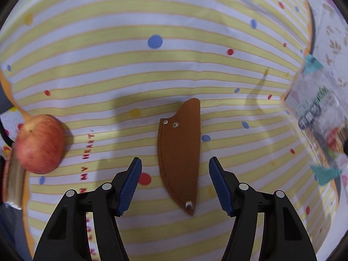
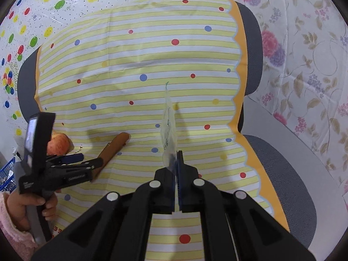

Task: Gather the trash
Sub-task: 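Grasp the brown leather sheath with the left gripper while the right gripper holds the wrapper, then carry the brown sheath and clear wrapper with both grippers to the trash bag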

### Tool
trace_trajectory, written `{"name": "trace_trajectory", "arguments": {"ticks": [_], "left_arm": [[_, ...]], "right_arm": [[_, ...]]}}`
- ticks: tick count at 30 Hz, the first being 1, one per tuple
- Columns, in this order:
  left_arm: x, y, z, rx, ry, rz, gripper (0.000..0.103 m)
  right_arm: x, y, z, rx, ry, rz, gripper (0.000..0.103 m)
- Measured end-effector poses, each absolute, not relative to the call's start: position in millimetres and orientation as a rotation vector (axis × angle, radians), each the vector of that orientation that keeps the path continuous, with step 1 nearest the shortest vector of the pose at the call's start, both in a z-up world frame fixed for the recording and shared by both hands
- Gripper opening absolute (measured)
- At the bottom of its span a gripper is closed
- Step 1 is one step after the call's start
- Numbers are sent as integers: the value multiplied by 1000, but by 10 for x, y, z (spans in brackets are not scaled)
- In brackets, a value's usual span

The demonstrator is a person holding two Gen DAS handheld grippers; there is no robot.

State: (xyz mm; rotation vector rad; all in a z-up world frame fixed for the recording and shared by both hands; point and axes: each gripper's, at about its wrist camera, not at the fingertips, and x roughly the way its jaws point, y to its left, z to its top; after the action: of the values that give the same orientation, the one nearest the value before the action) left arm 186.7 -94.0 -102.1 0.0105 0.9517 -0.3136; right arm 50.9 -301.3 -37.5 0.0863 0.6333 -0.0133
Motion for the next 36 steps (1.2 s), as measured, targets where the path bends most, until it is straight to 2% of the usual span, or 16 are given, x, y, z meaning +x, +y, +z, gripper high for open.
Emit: {"name": "trace_trajectory", "arguments": {"ticks": [8,10,12,22,36], "left_arm": [[2056,-998,-1152,-25,1026,-351,64],[2082,-1007,-1154,-40,1029,-389,48],[2076,-1027,-1142,-39,1020,-395,46],[1023,-920,-495,29,768,-399,45],[-128,-858,-168,55,687,-368,45]], "right_arm": [[564,-3024,-453,107,655,-9,2],[559,-3018,-467,115,663,0,2],[537,-3015,-469,120,667,3,2],[182,-3035,-327,122,655,-20,2],[-511,-2966,-272,135,660,-33,2]]}}
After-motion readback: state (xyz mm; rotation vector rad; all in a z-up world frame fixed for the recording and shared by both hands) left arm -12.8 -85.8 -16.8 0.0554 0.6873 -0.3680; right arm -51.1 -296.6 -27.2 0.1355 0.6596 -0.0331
